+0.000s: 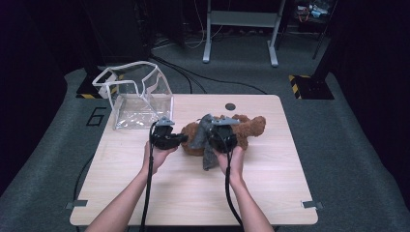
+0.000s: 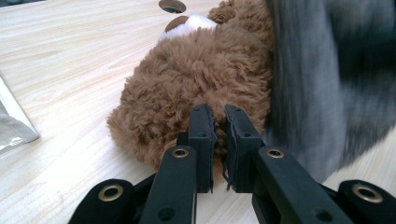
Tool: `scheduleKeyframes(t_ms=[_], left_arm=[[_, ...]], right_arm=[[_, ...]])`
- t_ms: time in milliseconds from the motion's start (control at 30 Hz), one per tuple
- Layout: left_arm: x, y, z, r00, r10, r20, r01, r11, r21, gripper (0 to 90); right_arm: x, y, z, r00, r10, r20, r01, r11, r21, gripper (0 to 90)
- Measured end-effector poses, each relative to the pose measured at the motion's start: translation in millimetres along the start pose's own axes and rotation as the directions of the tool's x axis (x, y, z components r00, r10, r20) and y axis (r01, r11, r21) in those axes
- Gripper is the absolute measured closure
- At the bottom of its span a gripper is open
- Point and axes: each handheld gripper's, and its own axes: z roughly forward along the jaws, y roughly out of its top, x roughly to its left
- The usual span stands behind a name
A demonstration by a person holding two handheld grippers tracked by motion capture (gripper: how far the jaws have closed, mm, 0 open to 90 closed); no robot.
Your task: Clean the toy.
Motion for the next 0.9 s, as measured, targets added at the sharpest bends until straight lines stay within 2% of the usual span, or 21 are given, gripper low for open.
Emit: scheduleKeyframes(t_ms=[33, 100, 200, 267, 367, 533, 567, 600, 667, 733, 900], left_arm=[[-0.1, 0.2, 0.1, 1.0000, 0.000, 0.000, 0.000, 1.0000, 0.000, 82.2], [-0.4, 0.3, 0.5, 1.0000, 0.000, -0.002, 0.000, 1.0000, 0.002, 82.2], [0.2, -0.3, 1.0, 1.0000, -0.007, 0.000, 0.007, 1.0000, 0.001, 82.3], [0.1, -0.4, 0.9, 1.0000, -0.006, 0.001, 0.006, 1.0000, 0.003, 82.3], [0.1, -0.4, 1.1, 1.0000, -0.009, 0.002, 0.009, 1.0000, -0.002, 82.3], [-0.6, -1.7, 1.2, 0.9999, -0.015, 0.002, 0.015, 0.9998, -0.011, 82.2], [-0.5, -2.0, 1.2, 0.9999, -0.016, 0.002, 0.016, 0.9998, -0.013, 82.2], [-0.5, -2.1, 1.2, 0.9999, -0.016, 0.003, 0.017, 0.9998, -0.015, 82.3], [-0.1, -2.2, 1.2, 0.9998, -0.018, 0.006, 0.018, 0.9997, -0.016, 82.2], [-0.1, -2.2, 1.1, 0.9998, -0.018, 0.005, 0.018, 0.9997, -0.018, 82.2], [0.2, -2.3, 1.5, 0.9998, -0.020, 0.001, 0.020, 0.9996, -0.021, 82.1]], right_arm=[[-1.6, 5.1, 1.9, 0.9998, 0.019, 0.001, -0.019, 1.000, 0.002, 82.3], [-2.1, 12.2, 9.4, 1.0000, 0.000, -0.004, 0.000, 1.000, 0.025, 82.3], [8.6, 13.9, 18.9, 1.0000, -0.002, -0.009, 0.003, 0.999, 0.052, 82.3], [16.2, 10.1, 21.7, 0.9990, -0.037, -0.025, 0.038, 0.998, 0.055, 82.4], [25.6, 2.0, 22.7, 0.9978, -0.044, -0.050, 0.047, 0.997, 0.064, 82.4], [35.5, -21.6, 33.6, 0.9928, -0.075, -0.093, 0.086, 0.989, 0.120, 82.5], [35.3, -30.1, 37.6, 0.9930, -0.065, -0.099, 0.079, 0.985, 0.152, 82.5], [34.0, -34.1, 39.7, 0.9921, -0.071, -0.104, 0.087, 0.983, 0.159, 82.4], [31.5, -43.9, 43.2, 0.9937, -0.048, -0.102, 0.068, 0.977, 0.202, 82.4], [24.7, -50.8, 41.2, 0.9945, -0.039, -0.098, 0.059, 0.976, 0.211, 82.4], [8.2, -54.5, 12.5, 0.9972, 0.002, -0.075, 0.009, 0.990, 0.144, 82.4]])
